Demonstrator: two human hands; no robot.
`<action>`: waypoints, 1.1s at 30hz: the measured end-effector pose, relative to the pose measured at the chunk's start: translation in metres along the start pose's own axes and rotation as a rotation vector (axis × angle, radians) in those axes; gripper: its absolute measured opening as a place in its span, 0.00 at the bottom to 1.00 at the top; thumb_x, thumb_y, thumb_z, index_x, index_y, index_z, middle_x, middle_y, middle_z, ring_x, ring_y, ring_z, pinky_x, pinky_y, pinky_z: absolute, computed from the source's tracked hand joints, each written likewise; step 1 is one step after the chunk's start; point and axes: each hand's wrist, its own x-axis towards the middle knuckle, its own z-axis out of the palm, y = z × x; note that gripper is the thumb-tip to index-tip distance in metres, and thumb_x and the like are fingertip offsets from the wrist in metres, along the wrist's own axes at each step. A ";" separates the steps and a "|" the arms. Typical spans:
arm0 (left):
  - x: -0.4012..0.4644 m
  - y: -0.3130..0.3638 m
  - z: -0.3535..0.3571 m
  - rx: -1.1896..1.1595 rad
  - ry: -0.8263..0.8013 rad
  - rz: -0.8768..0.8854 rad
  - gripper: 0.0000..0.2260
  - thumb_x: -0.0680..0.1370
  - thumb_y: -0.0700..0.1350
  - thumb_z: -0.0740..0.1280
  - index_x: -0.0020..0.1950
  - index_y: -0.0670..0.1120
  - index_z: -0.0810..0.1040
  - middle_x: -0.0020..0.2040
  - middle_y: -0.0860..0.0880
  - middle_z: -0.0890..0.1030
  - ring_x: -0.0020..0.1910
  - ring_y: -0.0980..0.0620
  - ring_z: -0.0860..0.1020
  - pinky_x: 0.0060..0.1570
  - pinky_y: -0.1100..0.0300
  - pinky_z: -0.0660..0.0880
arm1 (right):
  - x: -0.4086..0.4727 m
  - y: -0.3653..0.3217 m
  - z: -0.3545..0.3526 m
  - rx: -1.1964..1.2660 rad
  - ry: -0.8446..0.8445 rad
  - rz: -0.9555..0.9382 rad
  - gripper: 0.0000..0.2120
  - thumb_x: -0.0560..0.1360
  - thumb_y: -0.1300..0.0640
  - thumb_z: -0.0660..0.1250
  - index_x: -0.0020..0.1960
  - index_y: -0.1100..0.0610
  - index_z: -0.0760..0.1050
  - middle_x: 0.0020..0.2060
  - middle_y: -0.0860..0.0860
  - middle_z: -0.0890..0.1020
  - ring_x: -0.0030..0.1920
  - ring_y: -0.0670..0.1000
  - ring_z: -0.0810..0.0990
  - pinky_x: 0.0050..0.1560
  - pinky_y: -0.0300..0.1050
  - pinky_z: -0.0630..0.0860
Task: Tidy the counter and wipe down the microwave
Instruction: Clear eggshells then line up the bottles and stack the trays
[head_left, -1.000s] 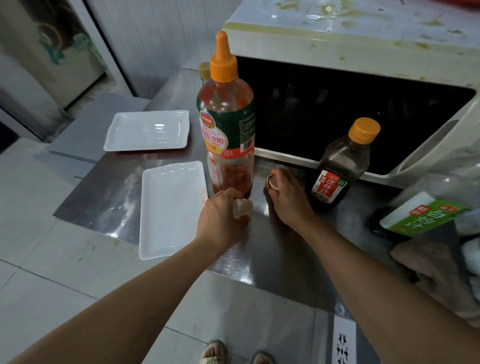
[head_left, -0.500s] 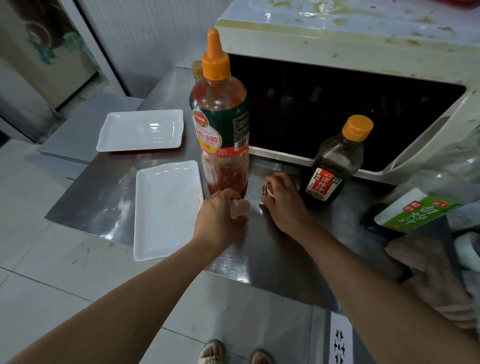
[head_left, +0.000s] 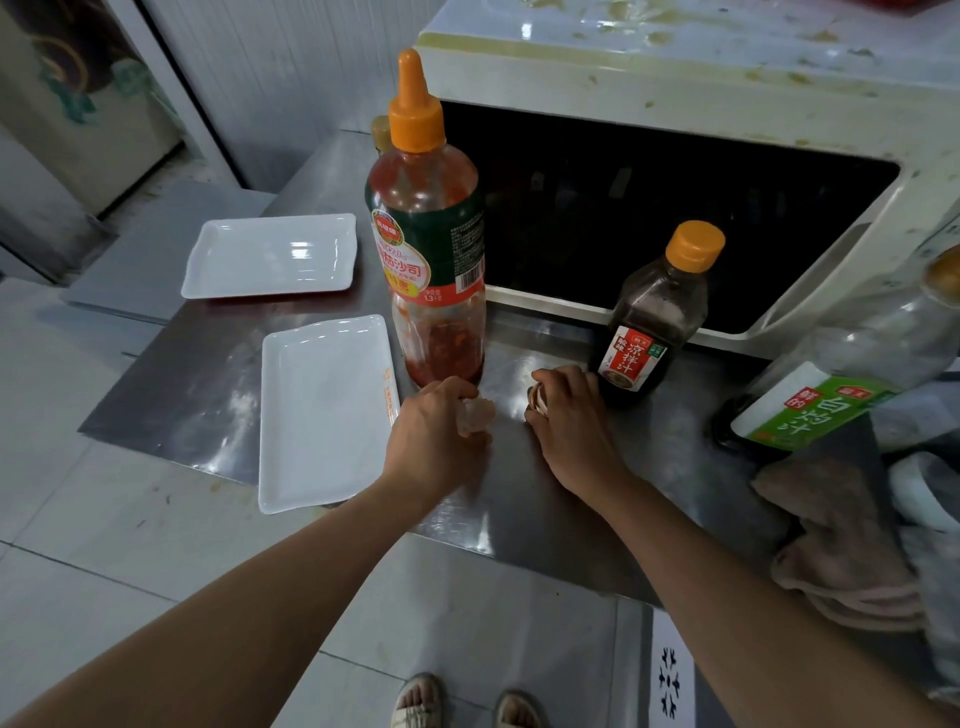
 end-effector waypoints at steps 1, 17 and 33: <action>-0.001 0.000 0.000 0.000 0.000 0.001 0.19 0.70 0.43 0.73 0.60 0.47 0.76 0.58 0.47 0.79 0.56 0.45 0.77 0.53 0.56 0.75 | -0.002 0.001 -0.001 0.002 -0.001 -0.001 0.18 0.76 0.57 0.63 0.65 0.58 0.68 0.61 0.56 0.69 0.60 0.55 0.66 0.62 0.45 0.64; -0.016 0.028 -0.005 0.015 0.060 0.024 0.19 0.69 0.46 0.75 0.58 0.48 0.76 0.55 0.47 0.81 0.52 0.46 0.79 0.48 0.59 0.74 | -0.031 -0.003 -0.049 0.234 0.023 0.017 0.18 0.77 0.58 0.63 0.66 0.59 0.67 0.63 0.54 0.67 0.65 0.52 0.64 0.62 0.37 0.58; -0.055 0.108 -0.071 -0.073 0.142 0.228 0.18 0.69 0.44 0.74 0.57 0.47 0.77 0.52 0.47 0.81 0.49 0.50 0.77 0.46 0.61 0.71 | -0.076 -0.034 -0.174 0.164 0.170 -0.058 0.19 0.76 0.58 0.64 0.66 0.57 0.67 0.63 0.54 0.68 0.62 0.54 0.65 0.61 0.44 0.62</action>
